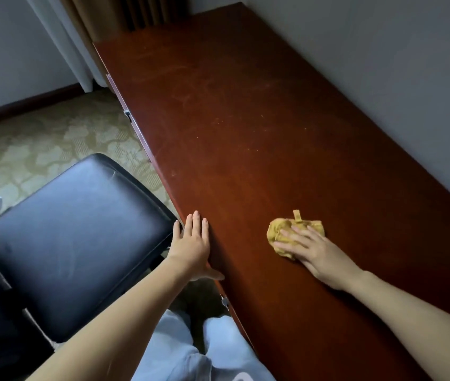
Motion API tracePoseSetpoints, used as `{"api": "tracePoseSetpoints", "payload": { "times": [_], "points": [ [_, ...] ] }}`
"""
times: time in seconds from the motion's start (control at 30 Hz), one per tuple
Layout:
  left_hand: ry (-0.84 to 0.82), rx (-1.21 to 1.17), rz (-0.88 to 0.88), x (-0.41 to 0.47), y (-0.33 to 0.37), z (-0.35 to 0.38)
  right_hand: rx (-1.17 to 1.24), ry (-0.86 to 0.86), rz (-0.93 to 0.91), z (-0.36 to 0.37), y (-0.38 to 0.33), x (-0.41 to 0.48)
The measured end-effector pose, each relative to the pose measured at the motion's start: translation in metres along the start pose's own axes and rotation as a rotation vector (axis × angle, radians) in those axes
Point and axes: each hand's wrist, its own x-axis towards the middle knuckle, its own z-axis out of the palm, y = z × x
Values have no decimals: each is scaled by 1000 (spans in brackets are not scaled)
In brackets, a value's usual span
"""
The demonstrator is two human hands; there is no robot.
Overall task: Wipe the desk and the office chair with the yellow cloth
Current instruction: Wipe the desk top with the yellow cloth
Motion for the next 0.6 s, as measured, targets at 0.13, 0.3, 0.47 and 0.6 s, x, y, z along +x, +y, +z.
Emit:
{"api": "tracePoseSetpoints", "payload": {
  "times": [0.13,0.3,0.47,0.6],
  "points": [
    [-35,-29,52,2,-9,-4,42,43,192,-15,11,45],
    [-30,-45,63,3,-12,-2,32,-6,359,-35,7,121],
    [1,-83,59,4,-13,4,-3,-117,413,-45,-13,176],
    [18,-130,87,5,-21,7,-8,-130,366,-43,-45,196]
  ]
}}
